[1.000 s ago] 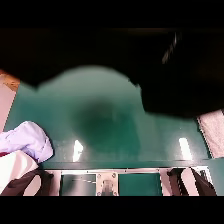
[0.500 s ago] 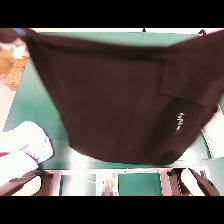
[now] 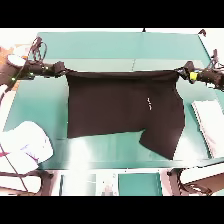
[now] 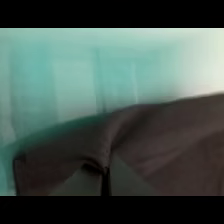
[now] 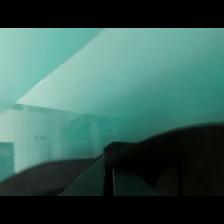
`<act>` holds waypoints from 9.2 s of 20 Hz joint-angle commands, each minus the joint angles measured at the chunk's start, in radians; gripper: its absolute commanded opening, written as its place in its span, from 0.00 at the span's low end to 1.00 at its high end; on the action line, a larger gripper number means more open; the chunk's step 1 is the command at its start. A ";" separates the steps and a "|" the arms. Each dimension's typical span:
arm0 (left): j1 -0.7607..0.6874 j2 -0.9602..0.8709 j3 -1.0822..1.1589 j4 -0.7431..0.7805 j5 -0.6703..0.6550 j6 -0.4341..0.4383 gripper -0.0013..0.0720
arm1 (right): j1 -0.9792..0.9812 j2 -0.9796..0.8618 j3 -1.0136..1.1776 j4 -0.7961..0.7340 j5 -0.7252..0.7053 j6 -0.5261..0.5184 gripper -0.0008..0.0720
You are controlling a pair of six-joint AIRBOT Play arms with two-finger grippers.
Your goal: Fold the shirts.
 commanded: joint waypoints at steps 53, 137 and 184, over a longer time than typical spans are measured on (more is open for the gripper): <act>-0.374 0.720 -1.165 -0.114 0.487 -0.521 0.59 | -0.523 0.768 -0.950 -0.597 0.153 0.354 0.42; -0.038 0.433 -1.041 -0.339 0.328 -0.063 0.63 | -0.203 0.720 -1.119 -0.467 0.135 0.298 0.03; 0.049 -0.136 0.114 -0.085 -0.195 -0.159 0.80 | -0.043 0.014 0.109 -0.492 0.267 0.294 0.73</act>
